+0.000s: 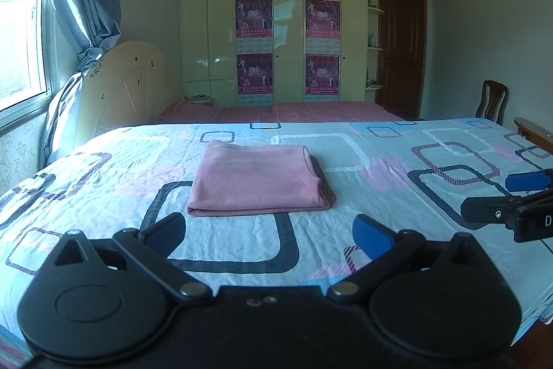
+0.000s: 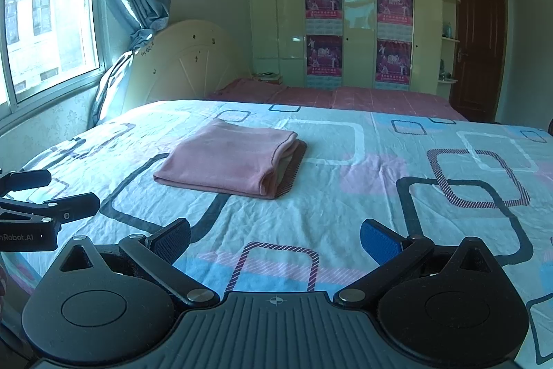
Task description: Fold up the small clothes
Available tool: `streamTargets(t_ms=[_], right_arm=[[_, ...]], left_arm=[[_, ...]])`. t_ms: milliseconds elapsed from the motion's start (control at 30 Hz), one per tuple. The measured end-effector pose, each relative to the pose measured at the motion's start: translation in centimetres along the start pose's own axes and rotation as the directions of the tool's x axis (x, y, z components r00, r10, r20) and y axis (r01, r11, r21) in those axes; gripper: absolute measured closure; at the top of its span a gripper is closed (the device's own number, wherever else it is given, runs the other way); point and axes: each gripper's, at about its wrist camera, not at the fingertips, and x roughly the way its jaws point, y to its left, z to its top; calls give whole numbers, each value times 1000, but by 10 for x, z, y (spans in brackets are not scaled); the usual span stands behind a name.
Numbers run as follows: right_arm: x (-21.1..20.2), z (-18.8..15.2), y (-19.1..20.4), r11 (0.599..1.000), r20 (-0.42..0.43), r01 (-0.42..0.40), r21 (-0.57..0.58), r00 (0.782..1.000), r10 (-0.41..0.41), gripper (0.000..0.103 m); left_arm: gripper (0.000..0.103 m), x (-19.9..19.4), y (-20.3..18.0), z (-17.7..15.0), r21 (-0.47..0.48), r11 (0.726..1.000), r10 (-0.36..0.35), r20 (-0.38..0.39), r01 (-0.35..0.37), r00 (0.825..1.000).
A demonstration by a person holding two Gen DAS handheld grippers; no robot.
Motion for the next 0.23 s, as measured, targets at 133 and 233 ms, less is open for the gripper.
streamTargets(t_ms=[133,233], right_arm=[[0,1,-1,1000,2,-3,-2,1000,3,0],[0,1,-1,1000,3,-9,-2,1000,9,0]], left_arm=[[1,0,1,1,-2,1000,4,10,-4,1000],[1,0,-1,1,-1,1000,-4,-1,4,1000]])
